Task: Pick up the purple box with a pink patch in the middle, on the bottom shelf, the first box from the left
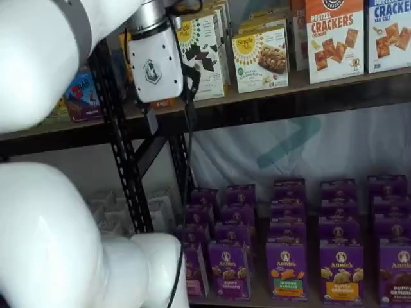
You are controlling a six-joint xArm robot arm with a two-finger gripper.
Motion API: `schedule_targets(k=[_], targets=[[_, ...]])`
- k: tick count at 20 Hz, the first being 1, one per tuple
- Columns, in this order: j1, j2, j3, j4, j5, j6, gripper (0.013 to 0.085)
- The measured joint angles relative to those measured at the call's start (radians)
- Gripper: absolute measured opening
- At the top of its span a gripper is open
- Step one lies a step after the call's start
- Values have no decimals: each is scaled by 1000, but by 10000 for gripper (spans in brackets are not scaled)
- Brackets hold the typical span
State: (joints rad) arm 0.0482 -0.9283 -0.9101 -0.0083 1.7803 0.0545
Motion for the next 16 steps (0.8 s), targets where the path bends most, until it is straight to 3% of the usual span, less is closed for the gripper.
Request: schedule_targets(k=[6, 10, 16], targets=[[-13, -11, 103, -1, -82, -11, 850], [-45, -27, 191, 27, -173, -39, 850], [-56, -12, 309, 25, -309, -52, 850]])
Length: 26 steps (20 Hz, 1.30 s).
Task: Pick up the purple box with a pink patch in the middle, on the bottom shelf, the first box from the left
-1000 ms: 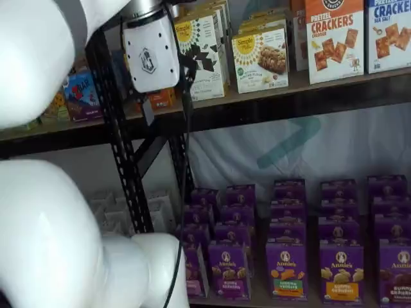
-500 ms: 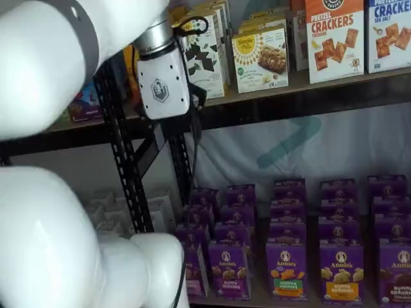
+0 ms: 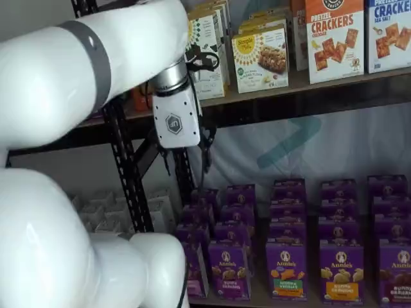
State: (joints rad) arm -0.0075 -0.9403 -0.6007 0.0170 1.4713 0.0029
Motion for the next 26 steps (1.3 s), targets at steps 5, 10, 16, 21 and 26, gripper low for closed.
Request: schedule_targets(k=[5, 10, 16, 21, 26], targets=[[5, 43, 72, -2, -107, 5, 850], [27, 97, 129, -22, -207, 30, 850], [59, 167, 192, -16, -340, 61, 850], [113, 253, 237, -35, -469, 125, 850], [162, 378, 254, -31, -589, 172, 850]])
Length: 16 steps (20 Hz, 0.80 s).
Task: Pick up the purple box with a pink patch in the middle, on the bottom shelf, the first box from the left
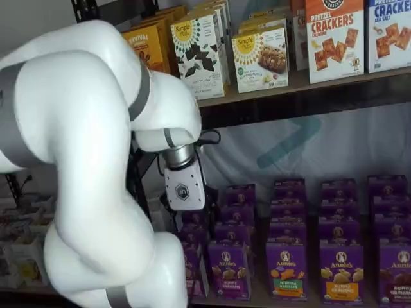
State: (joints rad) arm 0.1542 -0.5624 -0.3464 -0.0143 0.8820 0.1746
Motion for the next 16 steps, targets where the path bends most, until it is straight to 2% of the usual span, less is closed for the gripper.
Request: schedule_targets(k=[6, 12, 16], targets=[[59, 160, 9, 2, -187, 58, 850], [85, 294, -9, -37, -308, 117, 850], [102, 370, -30, -44, -364, 140, 850]])
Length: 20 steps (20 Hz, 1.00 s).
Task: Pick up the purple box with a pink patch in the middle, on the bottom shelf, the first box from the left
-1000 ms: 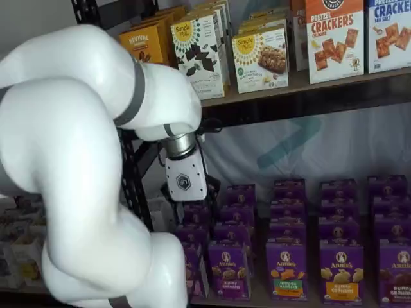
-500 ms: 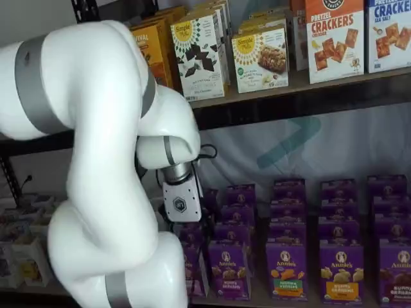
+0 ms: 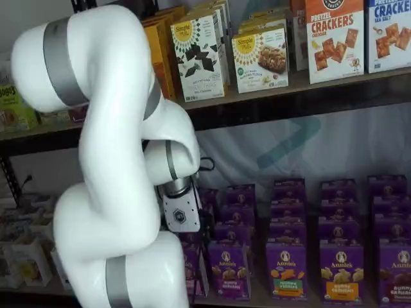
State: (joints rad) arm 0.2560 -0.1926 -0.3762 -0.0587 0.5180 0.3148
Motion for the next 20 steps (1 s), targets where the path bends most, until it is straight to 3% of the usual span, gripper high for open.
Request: schedule_targets(k=[3, 6, 8, 12, 15, 20], targets=[[17, 70, -36, -1, -14, 18, 850], [26, 133, -78, 63, 1, -29, 850], [32, 171, -98, 77, -15, -35, 850], [52, 266, -155, 51, -61, 7, 850], [64, 319, -203, 20, -46, 46, 850], [72, 407, -267, -95, -71, 159, 850]])
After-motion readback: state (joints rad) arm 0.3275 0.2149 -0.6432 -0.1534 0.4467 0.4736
